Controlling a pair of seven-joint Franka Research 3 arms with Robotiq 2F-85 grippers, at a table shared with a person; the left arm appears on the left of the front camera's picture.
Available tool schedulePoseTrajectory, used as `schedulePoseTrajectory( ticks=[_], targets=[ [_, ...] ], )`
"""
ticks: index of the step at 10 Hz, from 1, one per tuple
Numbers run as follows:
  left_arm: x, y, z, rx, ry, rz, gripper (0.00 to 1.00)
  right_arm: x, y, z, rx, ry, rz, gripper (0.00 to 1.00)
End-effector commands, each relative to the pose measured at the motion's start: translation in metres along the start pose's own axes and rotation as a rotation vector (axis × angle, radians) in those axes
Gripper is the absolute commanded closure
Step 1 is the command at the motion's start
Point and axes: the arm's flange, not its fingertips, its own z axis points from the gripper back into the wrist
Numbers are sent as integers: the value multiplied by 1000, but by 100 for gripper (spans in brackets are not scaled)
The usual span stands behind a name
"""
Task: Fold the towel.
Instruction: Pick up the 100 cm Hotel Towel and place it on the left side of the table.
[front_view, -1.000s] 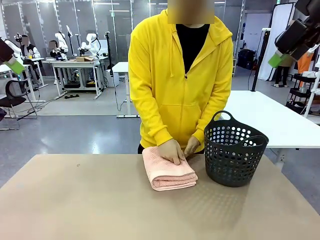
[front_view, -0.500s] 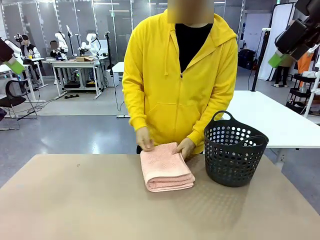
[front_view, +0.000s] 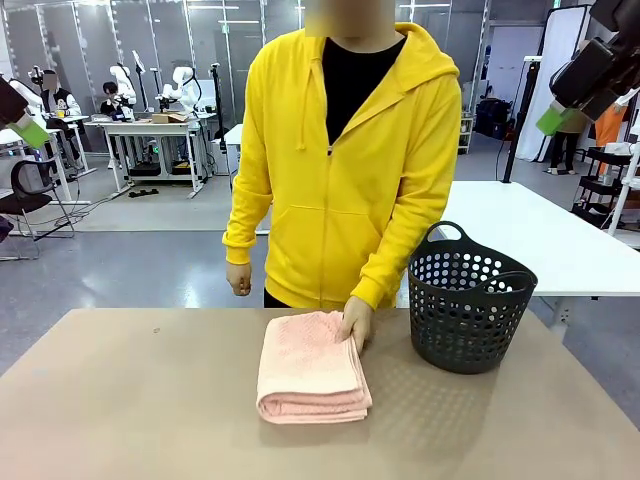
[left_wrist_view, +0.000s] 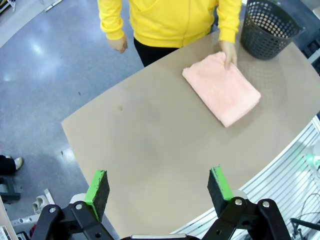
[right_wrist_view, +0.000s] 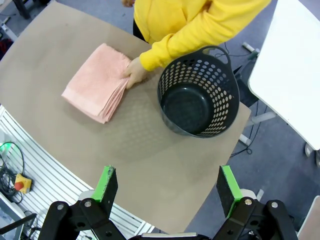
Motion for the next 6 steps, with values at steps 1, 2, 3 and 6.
schedulePoseTrajectory(
  ticks=[1,2,3,6],
  targets=[
    [2,2,4,2,13,3,0,0,-2,1,-1,8,-1,0],
    [2,2,4,2,13,3,0,0,-2,1,-1,8,-1,0],
    [2,2,4,2,13,3,0,0,-2,1,-1,8,-1,0],
    [2,2,4,2,13,3,0,0,-2,1,-1,8,-1,0]
  ],
)
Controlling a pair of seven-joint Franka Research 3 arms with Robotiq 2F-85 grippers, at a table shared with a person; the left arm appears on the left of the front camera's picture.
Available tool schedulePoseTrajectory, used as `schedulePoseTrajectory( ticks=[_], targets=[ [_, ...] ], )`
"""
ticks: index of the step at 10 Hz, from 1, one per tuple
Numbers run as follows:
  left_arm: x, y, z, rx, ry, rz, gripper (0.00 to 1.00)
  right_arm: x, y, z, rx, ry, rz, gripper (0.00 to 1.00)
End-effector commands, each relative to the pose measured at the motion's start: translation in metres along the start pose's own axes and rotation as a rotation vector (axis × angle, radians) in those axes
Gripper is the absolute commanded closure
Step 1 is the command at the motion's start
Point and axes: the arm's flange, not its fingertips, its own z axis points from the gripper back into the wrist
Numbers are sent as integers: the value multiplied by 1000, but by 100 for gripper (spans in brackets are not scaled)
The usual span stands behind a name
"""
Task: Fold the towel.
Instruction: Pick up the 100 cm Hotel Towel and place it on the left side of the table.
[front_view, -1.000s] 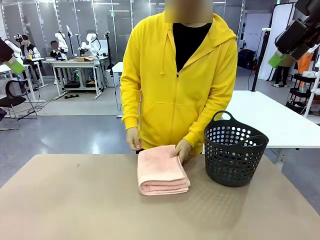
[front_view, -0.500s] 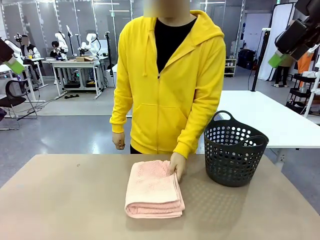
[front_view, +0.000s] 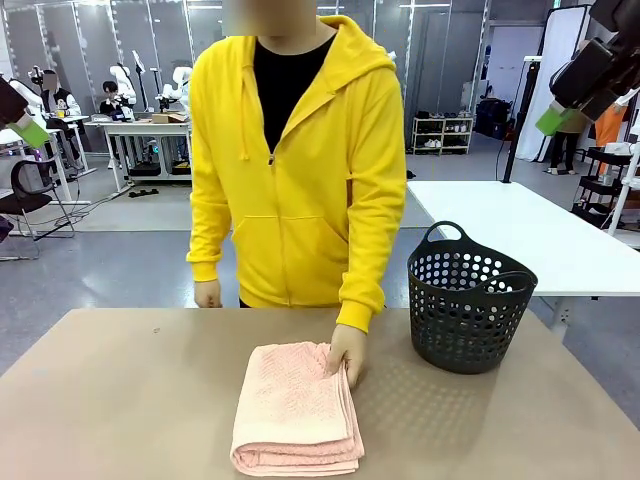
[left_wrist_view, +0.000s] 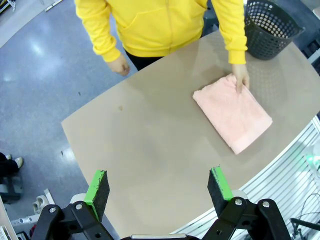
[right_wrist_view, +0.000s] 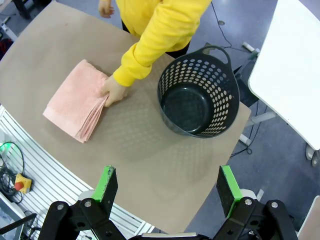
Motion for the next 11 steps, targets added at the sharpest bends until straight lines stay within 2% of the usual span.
schedulePoseTrajectory(
  ticks=[1,11],
  targets=[
    [2,2,4,2,13,3,0,0,-2,1,-1,7,-1,0],
    [2,2,4,2,13,3,0,0,-2,1,-1,7,-1,0]
  ],
)
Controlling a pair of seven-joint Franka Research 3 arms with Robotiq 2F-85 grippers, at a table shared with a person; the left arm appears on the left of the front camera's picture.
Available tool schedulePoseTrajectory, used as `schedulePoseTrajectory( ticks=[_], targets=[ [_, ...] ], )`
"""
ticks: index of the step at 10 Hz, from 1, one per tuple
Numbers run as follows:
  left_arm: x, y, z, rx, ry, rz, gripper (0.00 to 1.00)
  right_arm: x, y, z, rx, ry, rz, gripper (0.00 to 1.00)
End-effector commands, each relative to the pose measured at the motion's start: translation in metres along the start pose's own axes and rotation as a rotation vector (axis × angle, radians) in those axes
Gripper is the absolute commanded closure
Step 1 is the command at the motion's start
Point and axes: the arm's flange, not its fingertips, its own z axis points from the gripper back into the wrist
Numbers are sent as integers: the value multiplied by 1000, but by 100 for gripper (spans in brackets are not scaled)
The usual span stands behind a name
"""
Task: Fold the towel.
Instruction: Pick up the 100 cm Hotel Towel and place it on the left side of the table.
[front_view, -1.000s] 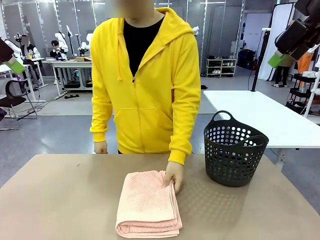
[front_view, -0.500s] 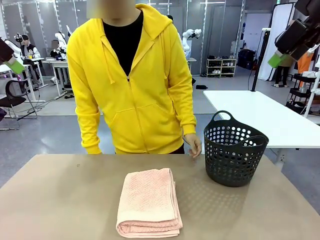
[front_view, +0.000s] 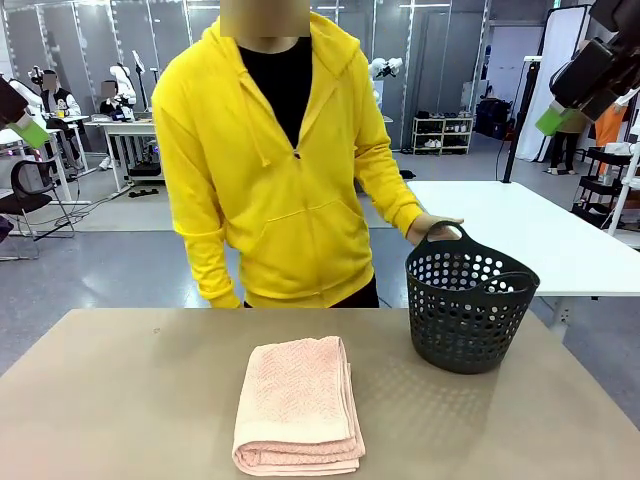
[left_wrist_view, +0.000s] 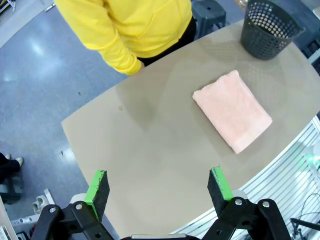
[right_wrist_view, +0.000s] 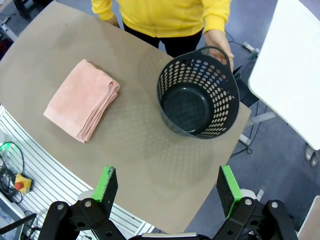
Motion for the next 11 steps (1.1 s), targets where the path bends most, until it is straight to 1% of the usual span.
schedulePoseTrajectory(
  ticks=[1,11],
  targets=[
    [2,2,4,2,13,3,0,0,-2,1,-1,8,-1,0],
    [2,2,4,2,13,3,0,0,-2,1,-1,8,-1,0]
  ],
)
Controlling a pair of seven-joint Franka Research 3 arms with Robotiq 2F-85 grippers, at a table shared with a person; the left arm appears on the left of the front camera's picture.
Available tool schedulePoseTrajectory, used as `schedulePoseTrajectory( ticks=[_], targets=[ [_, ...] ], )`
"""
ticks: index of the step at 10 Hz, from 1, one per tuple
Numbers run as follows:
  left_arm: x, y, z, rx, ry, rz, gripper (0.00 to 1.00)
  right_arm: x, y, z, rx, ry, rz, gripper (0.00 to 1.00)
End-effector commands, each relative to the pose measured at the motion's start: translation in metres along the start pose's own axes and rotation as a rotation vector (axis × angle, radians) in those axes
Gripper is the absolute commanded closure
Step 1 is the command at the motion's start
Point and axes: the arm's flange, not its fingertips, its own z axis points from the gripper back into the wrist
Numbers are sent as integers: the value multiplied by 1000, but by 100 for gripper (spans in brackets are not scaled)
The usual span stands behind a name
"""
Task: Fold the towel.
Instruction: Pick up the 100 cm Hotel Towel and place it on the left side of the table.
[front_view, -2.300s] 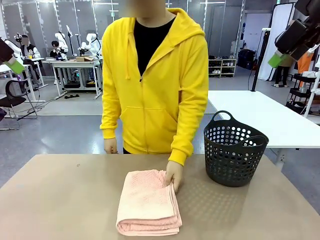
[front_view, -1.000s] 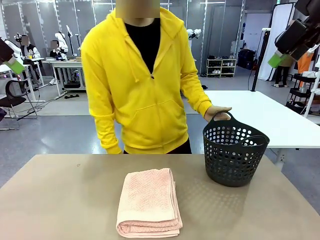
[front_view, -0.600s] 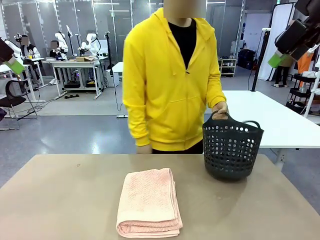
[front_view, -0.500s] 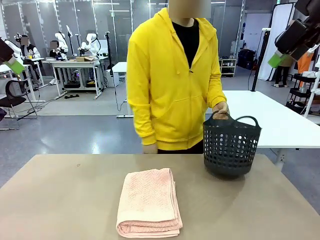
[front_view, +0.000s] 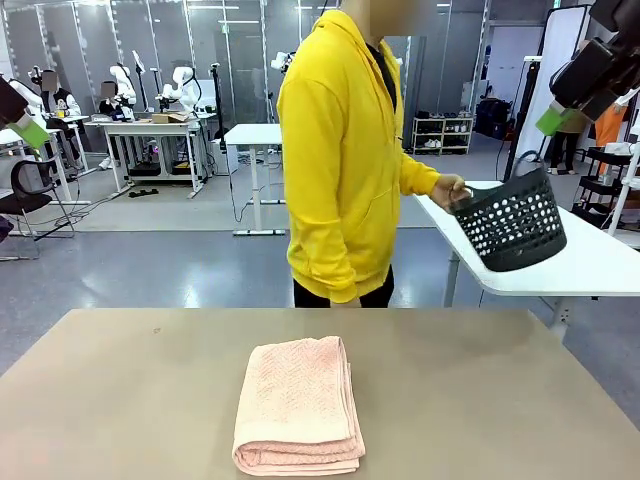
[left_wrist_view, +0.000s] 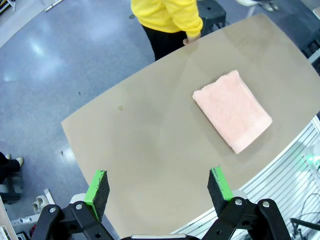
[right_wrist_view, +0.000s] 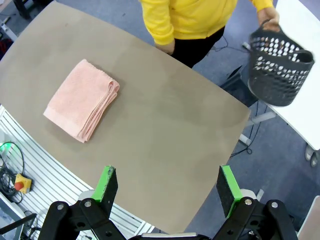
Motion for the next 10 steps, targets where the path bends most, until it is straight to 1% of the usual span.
schedulePoseTrajectory(
  ticks=[1,10],
  targets=[
    [2,2,4,2,13,3,0,0,-2,1,-1,8,-1,0],
    [2,2,4,2,13,3,0,0,-2,1,-1,8,-1,0]
  ],
)
